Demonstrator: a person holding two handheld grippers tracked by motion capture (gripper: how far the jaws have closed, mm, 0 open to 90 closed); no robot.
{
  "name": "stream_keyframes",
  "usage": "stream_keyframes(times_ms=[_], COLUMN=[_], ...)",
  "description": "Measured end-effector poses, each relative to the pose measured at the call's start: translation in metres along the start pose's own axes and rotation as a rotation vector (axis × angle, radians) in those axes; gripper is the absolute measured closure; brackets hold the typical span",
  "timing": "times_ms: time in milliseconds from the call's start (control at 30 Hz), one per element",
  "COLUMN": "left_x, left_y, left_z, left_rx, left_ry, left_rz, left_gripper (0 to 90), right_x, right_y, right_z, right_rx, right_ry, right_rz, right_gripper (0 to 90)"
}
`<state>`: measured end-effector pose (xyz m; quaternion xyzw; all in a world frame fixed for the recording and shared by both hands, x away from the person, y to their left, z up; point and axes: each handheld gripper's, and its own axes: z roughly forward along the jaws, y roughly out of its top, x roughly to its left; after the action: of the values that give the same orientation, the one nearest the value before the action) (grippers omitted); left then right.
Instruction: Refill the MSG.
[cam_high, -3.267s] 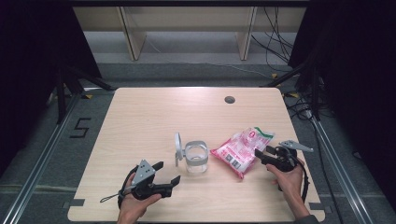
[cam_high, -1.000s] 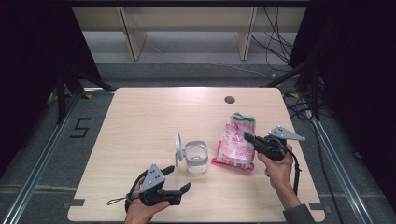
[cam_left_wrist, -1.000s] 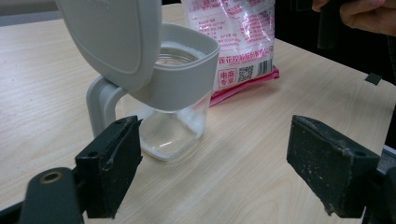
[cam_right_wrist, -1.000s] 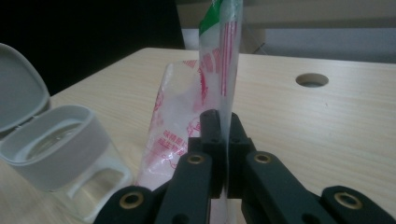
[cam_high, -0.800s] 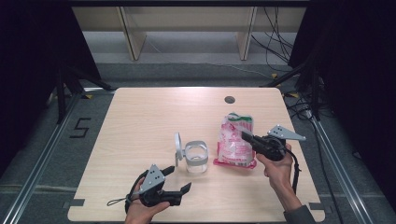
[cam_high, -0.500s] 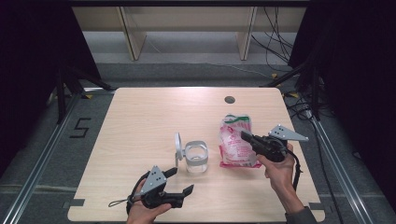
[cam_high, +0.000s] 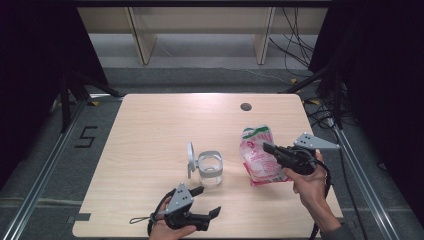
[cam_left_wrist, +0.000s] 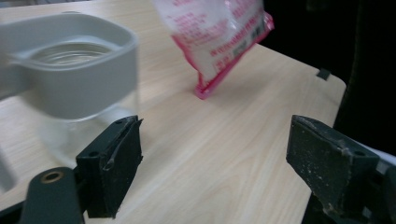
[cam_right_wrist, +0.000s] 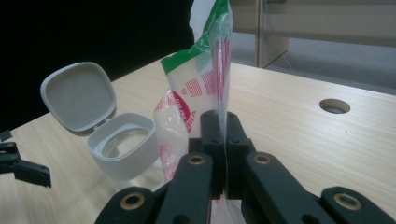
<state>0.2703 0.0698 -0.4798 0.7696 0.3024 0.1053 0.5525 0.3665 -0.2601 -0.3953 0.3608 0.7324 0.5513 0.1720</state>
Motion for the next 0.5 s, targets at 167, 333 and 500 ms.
stream_keyframes(times_ms=[167,333,500], left_x=[-0.013,-0.024,-0.025], left_y=[-0.005,-0.007,-0.002], left_z=[0.016,0.027,0.040], left_rx=[0.026,0.034,0.027], left_ry=[0.016,-0.016,0.035], left_rz=[0.021,0.030,0.048], left_gripper=[18.6,19.2,20.3], right_x=[-0.003,0.002,0.007], right_y=[0.003,0.013,0.031], right_z=[-0.005,-0.010,-0.017], right_rx=[-0.019,-0.018,-0.038], right_ry=[0.012,0.008,0.007], right_rz=[0.038,0.038,0.001], right_gripper=[90.0,90.0,90.0])
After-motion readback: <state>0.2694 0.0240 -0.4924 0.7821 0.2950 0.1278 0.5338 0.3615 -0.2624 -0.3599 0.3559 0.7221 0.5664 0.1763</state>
